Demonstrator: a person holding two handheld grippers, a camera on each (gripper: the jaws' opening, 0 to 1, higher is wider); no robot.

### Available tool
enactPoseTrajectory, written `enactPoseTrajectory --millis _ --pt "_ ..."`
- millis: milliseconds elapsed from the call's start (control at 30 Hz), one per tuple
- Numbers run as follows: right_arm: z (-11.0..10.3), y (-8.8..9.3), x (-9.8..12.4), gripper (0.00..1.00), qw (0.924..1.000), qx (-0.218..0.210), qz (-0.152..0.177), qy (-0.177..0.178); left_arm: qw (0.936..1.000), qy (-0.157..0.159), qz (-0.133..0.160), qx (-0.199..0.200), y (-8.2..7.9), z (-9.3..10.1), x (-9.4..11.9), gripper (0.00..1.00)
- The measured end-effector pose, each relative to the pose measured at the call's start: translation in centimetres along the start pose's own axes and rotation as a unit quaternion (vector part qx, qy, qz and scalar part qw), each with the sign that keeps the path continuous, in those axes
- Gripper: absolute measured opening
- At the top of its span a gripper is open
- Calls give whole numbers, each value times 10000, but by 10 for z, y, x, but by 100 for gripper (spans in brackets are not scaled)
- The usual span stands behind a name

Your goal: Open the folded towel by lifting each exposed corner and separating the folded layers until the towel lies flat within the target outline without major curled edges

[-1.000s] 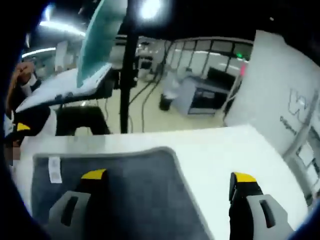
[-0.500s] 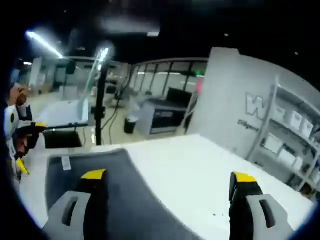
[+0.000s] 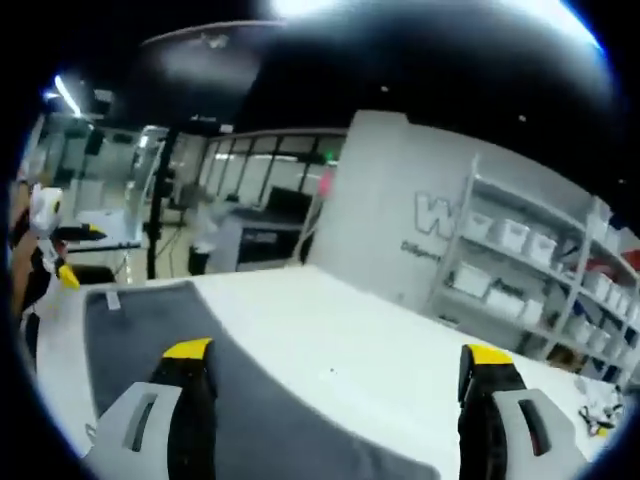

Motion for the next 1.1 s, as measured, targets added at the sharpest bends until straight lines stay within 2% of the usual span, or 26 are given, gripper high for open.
enactPoseTrajectory --millis 100,133,167,433,600,667,833,933,1000,1100 --pt "21 13 22 100 9997 -86 -52 223 10000 -29 -79 37 1 -2 -10 100" --pt "39 19 28 100 9994 -129 -81 307 9999 -36 -104 41 2 -3 -15 100" --pt "48 23 34 100 9991 -151 -94 373 9998 -61 -151 63 3 -5 -19 100" --pt "93 47 59 100 9964 -413 -141 733 9994 -86 -222 247 7 -9 -47 97" --pt "110 61 64 100 9948 -635 -199 770 9995 -42 -278 131 -2 -21 -58 96" --pt "117 68 63 100 9942 -667 -343 767 9991 17 -404 133 -5 -28 -66 96" --pt "141 79 59 100 9925 -780 -386 858 9986 -22 -532 -19 -13 -39 -90 96" --pt "150 81 56 100 9918 -831 -373 895 9983 -125 -572 -72 -14 -44 -104 91" --pt "155 82 53 100 9921 -817 -383 876 9971 -233 -710 -174 -12 -49 -114 91" --pt "160 82 47 100 9926 -740 -460 841 9957 -236 -848 -299 -8 -50 -127 90"
Point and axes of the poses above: the point that each gripper's makers call its tool centre point, and the gripper's own axes: x roughly backward along the fingers, z roughly to its right, y roughly out of its underside, the point moved 10 cm from there along x, roughly backward along the fingers, and after that the axes turned 7 degrees about z, right-handed, at the moved point
